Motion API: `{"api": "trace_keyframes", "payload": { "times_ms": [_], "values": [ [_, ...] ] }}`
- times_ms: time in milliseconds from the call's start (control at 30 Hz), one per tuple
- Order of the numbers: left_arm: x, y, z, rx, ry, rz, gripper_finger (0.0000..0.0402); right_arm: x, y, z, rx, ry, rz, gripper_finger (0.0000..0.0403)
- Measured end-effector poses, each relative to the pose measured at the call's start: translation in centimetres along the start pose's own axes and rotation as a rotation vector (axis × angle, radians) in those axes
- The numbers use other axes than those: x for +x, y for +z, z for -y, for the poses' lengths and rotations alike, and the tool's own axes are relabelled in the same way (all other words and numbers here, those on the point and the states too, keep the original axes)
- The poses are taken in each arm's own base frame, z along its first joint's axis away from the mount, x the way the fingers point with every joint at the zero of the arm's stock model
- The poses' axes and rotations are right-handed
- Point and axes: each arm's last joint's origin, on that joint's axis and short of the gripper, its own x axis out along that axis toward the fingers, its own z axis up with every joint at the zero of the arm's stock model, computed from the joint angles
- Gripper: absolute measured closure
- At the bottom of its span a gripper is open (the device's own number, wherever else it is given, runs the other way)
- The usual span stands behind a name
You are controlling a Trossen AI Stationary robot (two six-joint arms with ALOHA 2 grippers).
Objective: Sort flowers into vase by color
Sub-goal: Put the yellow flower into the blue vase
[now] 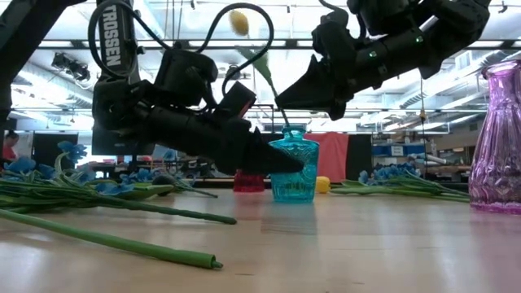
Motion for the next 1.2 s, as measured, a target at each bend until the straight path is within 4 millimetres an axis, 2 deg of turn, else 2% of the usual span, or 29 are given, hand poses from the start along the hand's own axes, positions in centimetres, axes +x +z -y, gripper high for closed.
{"api": "trace_keyframes", "payload": {
  "times_ms": [133,267,367,667,1000,1200],
  "values": [
    [0.0,-0.1,0.0,-0.001,-0.001,-0.005,0.0079,0.0,-0.2,0.0,-0.004,-0.003,-0.016,0.0285],
    [0.0,-0.1,0.0,0.0,-0.002,-0.011,0.0097,0.0,-0.3,0.1,-0.007,-0.006,-0.031,0.0253],
    [0.0,-0.1,0.0,0.0,-0.003,-0.013,0.0085,0.0,-0.3,0.1,-0.008,-0.008,-0.034,0.0237],
    [-0.3,-0.3,-0.1,-0.002,0.02,-0.027,0.0015,-0.7,0.2,0.2,-0.005,-0.017,-0.046,0.0209],
    [-4.7,1.1,-0.8,-0.007,0.05,-0.003,0.0006,-2.8,1.7,0.7,0.031,-0.034,-0.066,0.0178],
    [-7.6,1.5,-1.1,-0.031,0.066,0.011,0.0006,-5.2,2.1,1.1,0.051,-0.059,-0.161,0.0172]
  ]
}}
